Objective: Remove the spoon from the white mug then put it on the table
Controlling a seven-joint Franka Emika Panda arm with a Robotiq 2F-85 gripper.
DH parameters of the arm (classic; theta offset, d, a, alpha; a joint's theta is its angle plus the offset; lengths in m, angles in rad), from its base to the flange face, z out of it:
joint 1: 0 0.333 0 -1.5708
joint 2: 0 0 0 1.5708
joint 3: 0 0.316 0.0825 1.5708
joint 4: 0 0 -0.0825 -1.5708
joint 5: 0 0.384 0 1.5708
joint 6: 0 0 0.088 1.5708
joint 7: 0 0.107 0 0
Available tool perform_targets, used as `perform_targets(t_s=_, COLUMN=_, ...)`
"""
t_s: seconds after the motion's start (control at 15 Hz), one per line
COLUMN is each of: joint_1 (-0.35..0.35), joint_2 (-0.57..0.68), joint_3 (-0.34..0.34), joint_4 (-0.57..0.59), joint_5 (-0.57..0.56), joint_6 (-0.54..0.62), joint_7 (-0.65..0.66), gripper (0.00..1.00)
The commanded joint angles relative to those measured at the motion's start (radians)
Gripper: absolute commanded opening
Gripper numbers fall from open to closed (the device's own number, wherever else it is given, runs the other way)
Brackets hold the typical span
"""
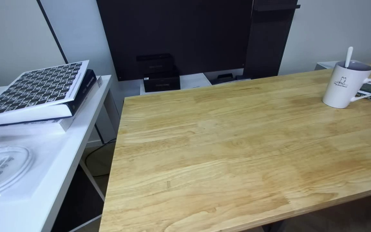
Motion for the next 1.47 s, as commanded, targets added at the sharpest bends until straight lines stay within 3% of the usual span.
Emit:
perform_targets(t_s=0.0, joint_1=-0.021, joint_2=0.033, joint_3=0.025, joint_4=-0.002, joint_5=0.005, joint_6=0.021, joint_7=-0.015, gripper=1.0)
perform_targets(t_s=1.4, joint_1=-0.055, joint_2=0.14, joint_3=0.074, joint_4=-0.1, joint_5=0.008, joint_6=0.149, joint_7=-0.088, gripper=1.0)
